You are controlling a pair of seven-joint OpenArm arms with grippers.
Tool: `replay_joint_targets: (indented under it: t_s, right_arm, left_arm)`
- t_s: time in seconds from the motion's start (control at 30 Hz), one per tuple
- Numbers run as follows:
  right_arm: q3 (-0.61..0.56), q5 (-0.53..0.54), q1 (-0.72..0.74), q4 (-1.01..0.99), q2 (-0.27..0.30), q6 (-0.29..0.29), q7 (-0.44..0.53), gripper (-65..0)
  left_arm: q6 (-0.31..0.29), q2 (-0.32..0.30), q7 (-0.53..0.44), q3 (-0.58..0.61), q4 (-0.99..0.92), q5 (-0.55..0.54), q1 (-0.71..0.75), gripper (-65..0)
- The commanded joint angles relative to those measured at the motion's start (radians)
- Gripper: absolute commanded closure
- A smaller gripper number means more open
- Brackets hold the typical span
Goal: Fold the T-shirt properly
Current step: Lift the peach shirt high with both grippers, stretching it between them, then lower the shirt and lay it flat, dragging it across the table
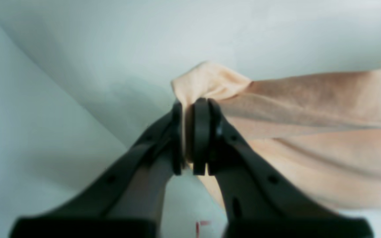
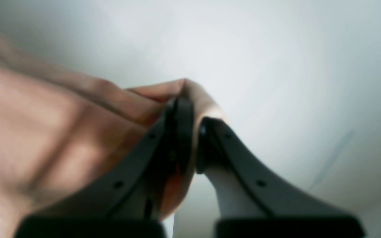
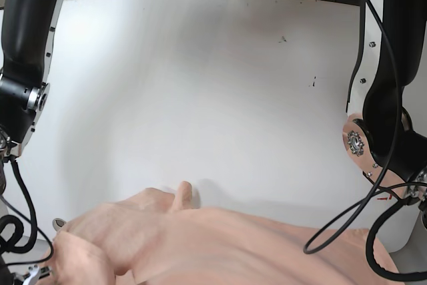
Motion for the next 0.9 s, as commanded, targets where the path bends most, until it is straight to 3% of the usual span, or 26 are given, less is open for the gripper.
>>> replay_joint_targets:
  t_s: [0.0, 0.27, 0.7, 0.87]
  right_arm:
    - [0.039, -0.012, -0.029, 0.052, 0.006, -0.004, -0.007, 0.0]
    - [0.159, -0.012, -0.331, 0.182, -0.010, -0.004, -0.014, 0.0]
    - [0.407, -0.015, -0.854, 0.273, -0.183, -0.004, -0.013, 0.0]
    - [0.421, -0.014, -0.986, 0.273, -0.247, -0.004, -0.013, 0.0]
  left_arm:
    - [0.002, -0.004, -0.024, 0.002, 0.049, -0.005, 0.020, 0.0]
    - [0.002, -0.006, 0.008, -0.001, 0.158, -0.007, 0.252, 0.0]
    - [0.002, -0.044, 0.052, -0.007, 0.319, -0.007, 0.703, 0.0]
    - [0.002, -0.069, 0.052, -0.058, 0.325, -0.008, 0.842, 0.0]
